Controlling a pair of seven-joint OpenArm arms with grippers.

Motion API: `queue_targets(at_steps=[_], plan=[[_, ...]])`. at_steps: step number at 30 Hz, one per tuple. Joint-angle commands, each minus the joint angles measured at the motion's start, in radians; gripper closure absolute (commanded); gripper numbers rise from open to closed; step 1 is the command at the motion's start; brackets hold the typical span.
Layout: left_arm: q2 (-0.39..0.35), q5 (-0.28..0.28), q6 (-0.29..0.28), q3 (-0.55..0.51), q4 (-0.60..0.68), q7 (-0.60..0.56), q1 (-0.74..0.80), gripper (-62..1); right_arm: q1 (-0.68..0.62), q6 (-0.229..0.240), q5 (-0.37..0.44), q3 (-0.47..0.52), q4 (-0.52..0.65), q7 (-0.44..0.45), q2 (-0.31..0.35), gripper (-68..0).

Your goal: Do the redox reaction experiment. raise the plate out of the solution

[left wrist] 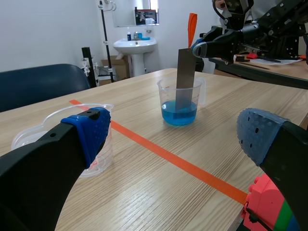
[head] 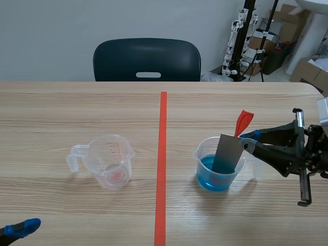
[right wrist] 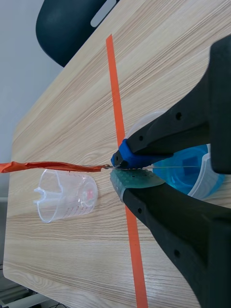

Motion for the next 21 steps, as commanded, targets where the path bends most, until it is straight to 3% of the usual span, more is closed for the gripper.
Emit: queue_targets(at_steps=[1,16,21], plan=[[-0.009,-0.006,-0.002,0.001,0.011,-0.046,-0.002,-55.5,0.012,0.0,0.015,0.008,0.014,0.02,0.006,-0.6],[-0.013,-0.006,-0.002,0.001,0.011,-0.046,-0.002,-55.5,0.013,0.011,0.023,0.008,0.027,0.057,0.036,-0.6],[-0.076,-0.039,-0.002,0.001,0.011,-0.046,0.006,-55.5,0.027,0.02,0.027,0.008,0.028,0.068,0.047,-0.6]])
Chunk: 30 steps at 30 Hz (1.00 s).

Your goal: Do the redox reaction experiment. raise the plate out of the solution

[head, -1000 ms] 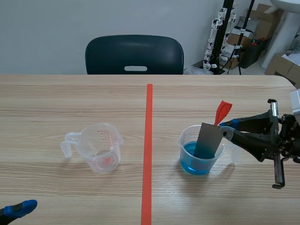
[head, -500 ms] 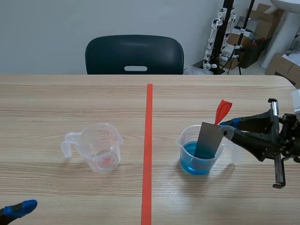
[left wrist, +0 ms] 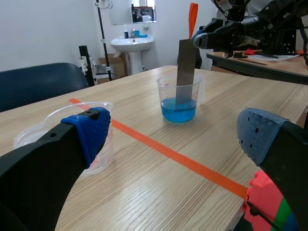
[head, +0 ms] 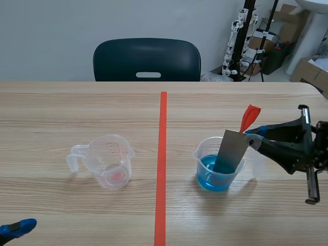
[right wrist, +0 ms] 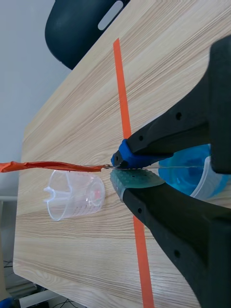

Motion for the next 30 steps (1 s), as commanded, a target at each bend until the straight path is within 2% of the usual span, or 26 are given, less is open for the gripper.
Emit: queue_targets(at_steps=[1,5,10,12,15,18,21,23,27,30], plan=[[-0.053,-0.05,-0.002,0.0,0.011,-0.046,0.006,-55.5,0.029,0.018,0.026,0.008,0.019,0.023,0.023,-0.6],[-0.145,-0.172,-0.004,0.0,0.012,-0.046,0.016,-55.0,0.043,0.061,0.04,0.008,0.024,0.023,0.034,-0.6],[-0.26,-0.264,-0.018,0.0,0.018,-0.046,0.016,-53.4,0.055,0.063,0.043,0.008,0.043,0.022,0.05,-0.6],[-0.308,-0.29,-0.04,0.0,0.029,-0.046,0.016,-46.5,0.061,0.068,0.044,0.008,0.054,0.022,0.059,-0.6],[-0.382,-0.322,-0.066,0.0,0.053,-0.046,0.015,-34.4,0.08,0.117,0.045,0.008,0.072,0.021,0.074,-0.6],[-0.458,-0.325,-0.066,0.0,0.09,-0.046,0.013,-24.7,0.097,0.144,0.045,0.008,0.09,0.019,0.087,-0.6],[-0.524,-0.343,-0.066,0.001,0.145,-0.046,0.013,-10.7,0.112,0.159,0.049,0.008,0.106,0.019,0.103,-0.6],[-0.566,-0.363,-0.066,0.001,0.194,0.005,0.013,-5.4,0.119,0.169,0.056,0.008,0.117,0.019,0.114,-0.6],[-0.633,-0.4,-0.074,0.003,0.322,0.224,-0.018,-3.9,0.135,0.179,0.071,0.008,0.145,0.019,0.14,-0.6],[-0.666,-0.42,-0.122,0.003,0.405,0.37,-0.083,-2.0,0.144,0.179,0.09,0.009,0.168,0.019,0.158,-0.6]])
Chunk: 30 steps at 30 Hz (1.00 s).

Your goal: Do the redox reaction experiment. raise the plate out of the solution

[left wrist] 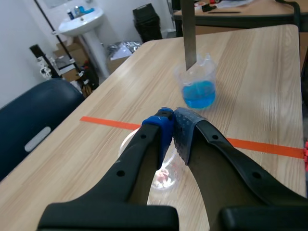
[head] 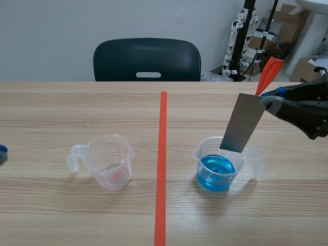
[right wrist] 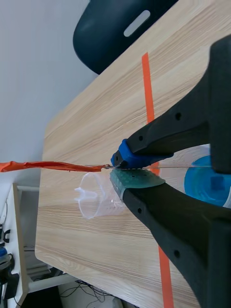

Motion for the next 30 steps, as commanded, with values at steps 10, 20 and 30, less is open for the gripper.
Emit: queue_targets(at_steps=[10,20,30], plan=[[-0.008,-0.139,-0.106,0.173,0.166,0.389,-0.361,-1.6,0.031,0.015,0.067,0.025,0.108,0.019,0.053,-0.6],[0.14,-0.151,-0.136,0.332,0.213,0.663,-0.571,-1.7,0.028,0.015,0.125,0.048,0.166,0.0,0.083,-0.6],[0.311,-0.063,-0.132,0.439,0.211,0.87,-0.717,-1.7,0.022,0.015,0.139,0.047,0.216,-0.058,0.128,-0.6]])
